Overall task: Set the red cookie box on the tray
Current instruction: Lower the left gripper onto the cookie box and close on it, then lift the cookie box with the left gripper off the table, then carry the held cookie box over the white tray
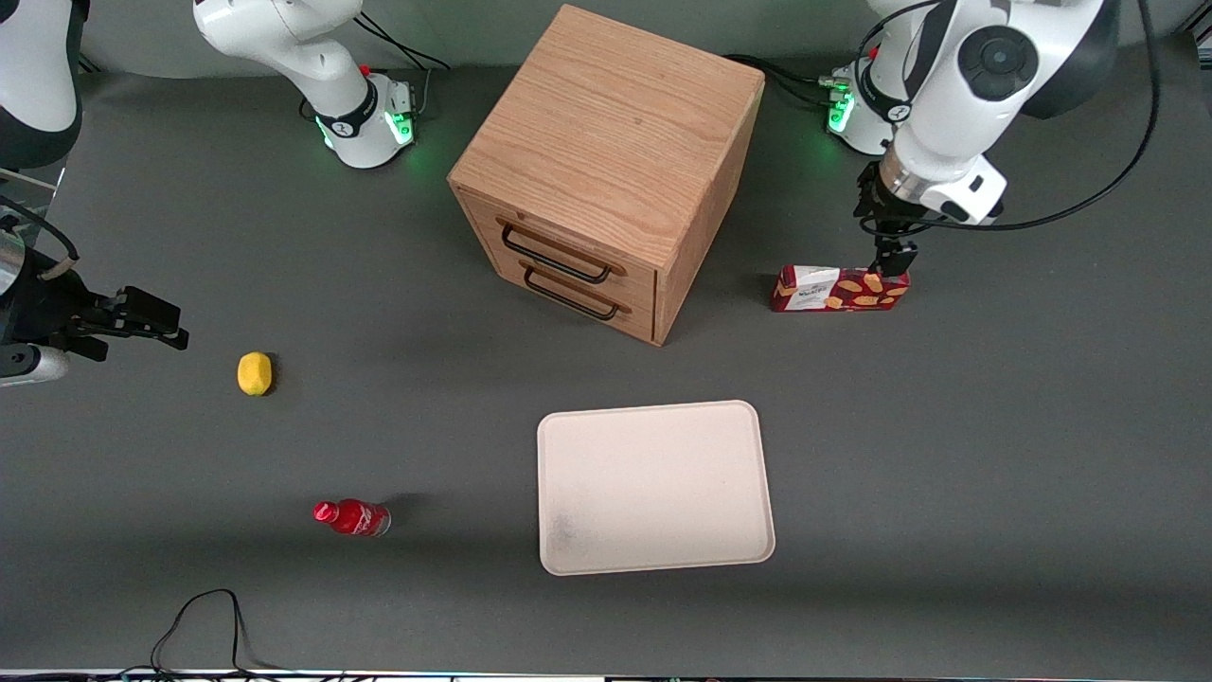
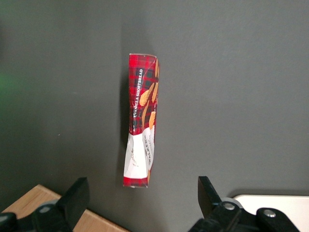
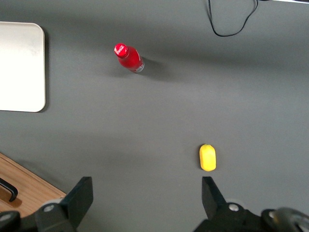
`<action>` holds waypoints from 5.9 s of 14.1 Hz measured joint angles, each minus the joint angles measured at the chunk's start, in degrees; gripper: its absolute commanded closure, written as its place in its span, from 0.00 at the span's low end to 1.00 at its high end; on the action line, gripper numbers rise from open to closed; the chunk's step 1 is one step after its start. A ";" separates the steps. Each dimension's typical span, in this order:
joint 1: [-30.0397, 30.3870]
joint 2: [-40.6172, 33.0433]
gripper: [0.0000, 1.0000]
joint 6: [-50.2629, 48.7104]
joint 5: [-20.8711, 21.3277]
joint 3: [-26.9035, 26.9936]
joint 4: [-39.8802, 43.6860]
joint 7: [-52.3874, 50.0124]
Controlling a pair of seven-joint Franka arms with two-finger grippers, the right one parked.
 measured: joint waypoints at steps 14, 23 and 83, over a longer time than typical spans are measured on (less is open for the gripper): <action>0.01 13.31 0.00 24.54 1.99 -1.16 -11.52 0.00; 0.32 15.88 0.89 26.16 3.79 -0.89 -11.63 -0.06; -13.94 54.03 1.00 -31.71 12.52 4.83 88.97 86.45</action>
